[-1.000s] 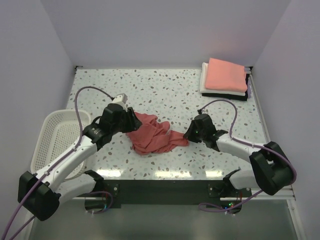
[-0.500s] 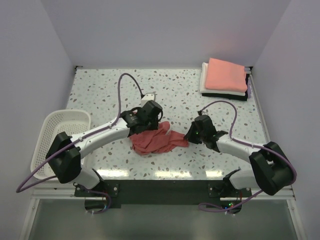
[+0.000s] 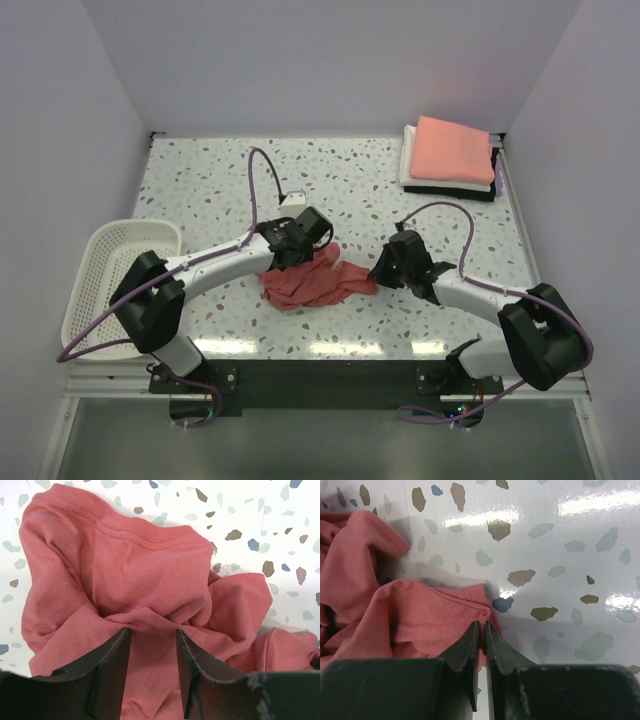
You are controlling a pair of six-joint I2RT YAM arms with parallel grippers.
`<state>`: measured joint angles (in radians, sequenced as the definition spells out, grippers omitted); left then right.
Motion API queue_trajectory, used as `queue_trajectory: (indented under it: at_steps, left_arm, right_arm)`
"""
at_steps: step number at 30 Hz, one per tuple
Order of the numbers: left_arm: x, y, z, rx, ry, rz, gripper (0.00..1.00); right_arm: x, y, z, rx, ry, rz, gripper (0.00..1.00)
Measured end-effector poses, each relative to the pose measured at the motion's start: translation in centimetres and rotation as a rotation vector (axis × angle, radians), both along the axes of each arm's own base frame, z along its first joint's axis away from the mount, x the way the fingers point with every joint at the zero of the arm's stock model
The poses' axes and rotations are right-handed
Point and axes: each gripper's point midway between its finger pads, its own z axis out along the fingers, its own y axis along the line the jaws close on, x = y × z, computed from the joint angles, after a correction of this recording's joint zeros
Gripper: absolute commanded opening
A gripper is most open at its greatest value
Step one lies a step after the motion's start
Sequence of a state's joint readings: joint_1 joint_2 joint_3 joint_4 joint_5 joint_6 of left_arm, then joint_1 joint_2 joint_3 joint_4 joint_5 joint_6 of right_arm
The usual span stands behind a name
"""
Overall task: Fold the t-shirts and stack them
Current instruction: Flatten the tshirt out
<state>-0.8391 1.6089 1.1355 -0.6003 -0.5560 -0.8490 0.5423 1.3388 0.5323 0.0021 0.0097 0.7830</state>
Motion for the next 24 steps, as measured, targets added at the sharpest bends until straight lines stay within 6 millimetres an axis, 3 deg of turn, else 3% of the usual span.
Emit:
queue_trajectory:
  at_steps: [14, 18, 24]
  left_arm:
    - [1.7, -0.7, -0.1, 0.032, -0.028, 0.029, 0.49]
    - [1.6, -0.4, -1.1, 0.061, -0.007, 0.040, 0.44]
    - [1.4, 0.0, -1.1, 0.054, -0.010, 0.062, 0.35]
  right_arm:
    - [0.0, 0.0, 0.0, -0.004, -0.002, 0.004, 0.10]
    - [0.0, 0.0, 0.0, -0.006, -0.003, 0.007, 0.10]
    - [0.0, -0.1, 0.0, -0.008, -0.004, 0.010, 0.10]
